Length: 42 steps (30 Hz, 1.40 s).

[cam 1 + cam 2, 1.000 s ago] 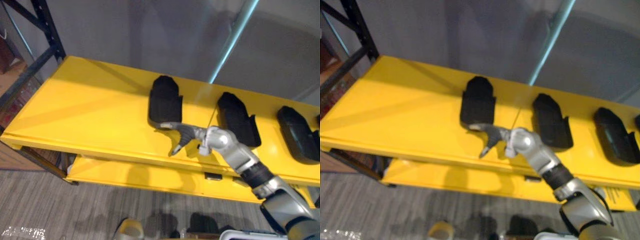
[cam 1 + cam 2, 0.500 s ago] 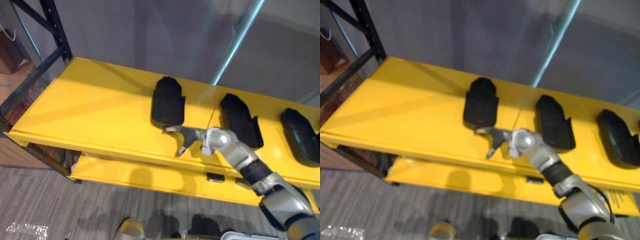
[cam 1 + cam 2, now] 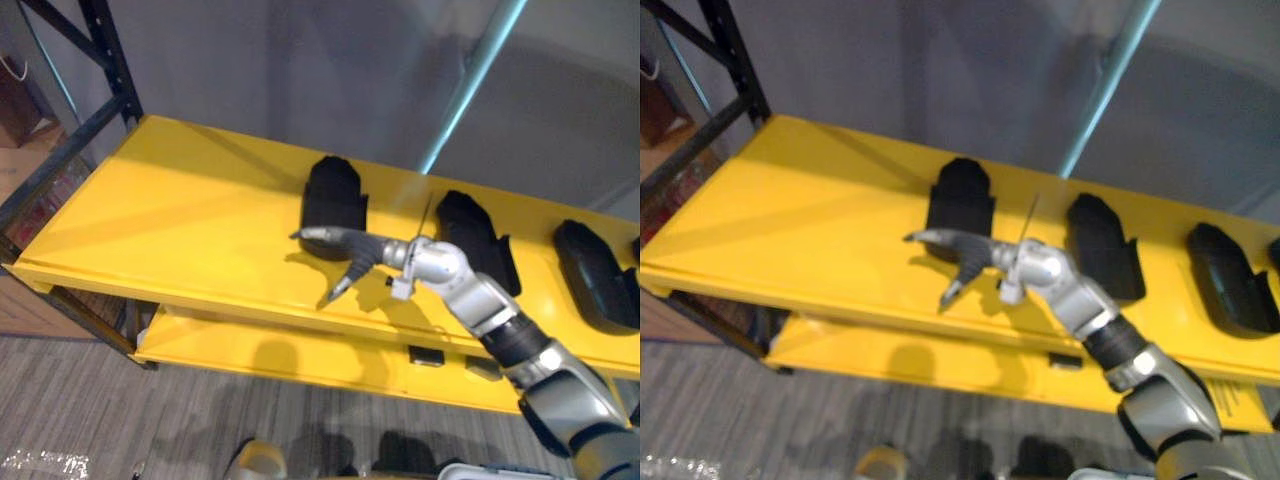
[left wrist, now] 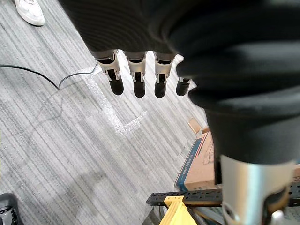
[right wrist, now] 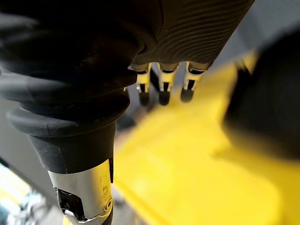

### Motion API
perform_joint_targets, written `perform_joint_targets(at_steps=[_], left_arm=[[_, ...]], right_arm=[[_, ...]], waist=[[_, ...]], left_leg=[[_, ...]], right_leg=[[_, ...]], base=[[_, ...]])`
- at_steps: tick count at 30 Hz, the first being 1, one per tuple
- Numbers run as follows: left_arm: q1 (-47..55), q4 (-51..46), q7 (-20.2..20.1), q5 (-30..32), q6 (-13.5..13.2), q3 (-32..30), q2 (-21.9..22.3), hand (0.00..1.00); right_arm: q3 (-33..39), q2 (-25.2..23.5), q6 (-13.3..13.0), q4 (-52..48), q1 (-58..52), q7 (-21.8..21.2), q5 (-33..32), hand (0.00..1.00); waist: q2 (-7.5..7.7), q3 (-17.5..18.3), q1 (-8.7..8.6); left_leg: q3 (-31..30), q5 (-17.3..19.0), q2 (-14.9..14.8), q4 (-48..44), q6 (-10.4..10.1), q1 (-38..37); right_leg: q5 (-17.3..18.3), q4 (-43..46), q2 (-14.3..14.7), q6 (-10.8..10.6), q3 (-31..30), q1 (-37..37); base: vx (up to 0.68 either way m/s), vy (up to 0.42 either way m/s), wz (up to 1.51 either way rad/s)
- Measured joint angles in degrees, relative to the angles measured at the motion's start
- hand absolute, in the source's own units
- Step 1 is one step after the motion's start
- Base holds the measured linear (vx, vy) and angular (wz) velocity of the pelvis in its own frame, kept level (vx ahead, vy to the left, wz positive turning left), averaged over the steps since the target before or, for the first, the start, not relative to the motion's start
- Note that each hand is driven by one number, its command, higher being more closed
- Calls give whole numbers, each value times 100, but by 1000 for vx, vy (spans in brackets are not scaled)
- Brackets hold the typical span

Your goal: Walk over and take plastic housings, then place them on the shelf

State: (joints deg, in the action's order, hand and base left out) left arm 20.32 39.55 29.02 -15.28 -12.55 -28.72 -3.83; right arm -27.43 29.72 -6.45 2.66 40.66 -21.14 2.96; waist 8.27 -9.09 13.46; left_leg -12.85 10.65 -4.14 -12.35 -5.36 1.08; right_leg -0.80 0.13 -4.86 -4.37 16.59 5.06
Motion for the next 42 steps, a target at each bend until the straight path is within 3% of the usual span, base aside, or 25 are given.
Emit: perform_joint_targets(at_steps=[4, 10, 14, 25, 29, 34, 42], left_arm=[[-2, 27, -2, -12, -66, 1, 0, 0], [-10, 209, -1, -61, -123, 6, -8, 0], [-10, 223, -1, -62, -123, 15, -5, 0], [-20, 210, 0, -55, -112, 80, 29, 0], [-17, 211, -20, -60, 45, 217, 33, 0], [-18, 212, -128, -60, 191, 274, 38, 0], [-15, 231, -431, -48, 408, 419, 29, 0]], right_arm=[[159, 98, 3, -29, 0, 356, 146, 0], [139, 124, 191, 5, -1, 237, 477, 0], [128, 118, 290, 527, 1, 238, 596, 0], [75, 60, 284, 1990, 392, 140, 738, 0], [73, 34, 248, 2357, 496, -2, 740, 0], [67, -102, 2, 2544, 606, -152, 744, 0], [-148, -311, -62, 2598, 704, -321, 935, 0]], waist=[[15, 10, -28], [-1, -1, -69], [-20, -5, -31], [-322, 59, 16], [-325, 57, 136], [-324, 57, 160], [-335, 51, 170]], left_leg=[[62, 1, -4, 24, 1, -15], [72, 0, -3, 29, 1, -18], [69, -1, -2, 35, 1, -18], [-70, -98, 16, 160, -7, -39], [-67, -120, -6, 234, -20, -94], [-69, -120, -1, 238, -19, -93], [-107, -166, 6, 289, -17, -93]], right_leg=[[-17, -7, -2, -2, -71, -15], [-25, -10, -4, -6, -79, -19], [-26, -15, -5, -6, -74, -18], [-61, -155, -3, -16, 93, 89], [-60, -168, 12, -14, 93, 111], [-60, -168, 6, -14, 98, 113], [-60, -178, -4, -15, 168, 124]], base=[[-1, 1, -8], [-2, 2, -1], [0, 0, 0], [1, -1, 6], [0, -2, 1], [0, 0, 0], [-5, 6, 2]])
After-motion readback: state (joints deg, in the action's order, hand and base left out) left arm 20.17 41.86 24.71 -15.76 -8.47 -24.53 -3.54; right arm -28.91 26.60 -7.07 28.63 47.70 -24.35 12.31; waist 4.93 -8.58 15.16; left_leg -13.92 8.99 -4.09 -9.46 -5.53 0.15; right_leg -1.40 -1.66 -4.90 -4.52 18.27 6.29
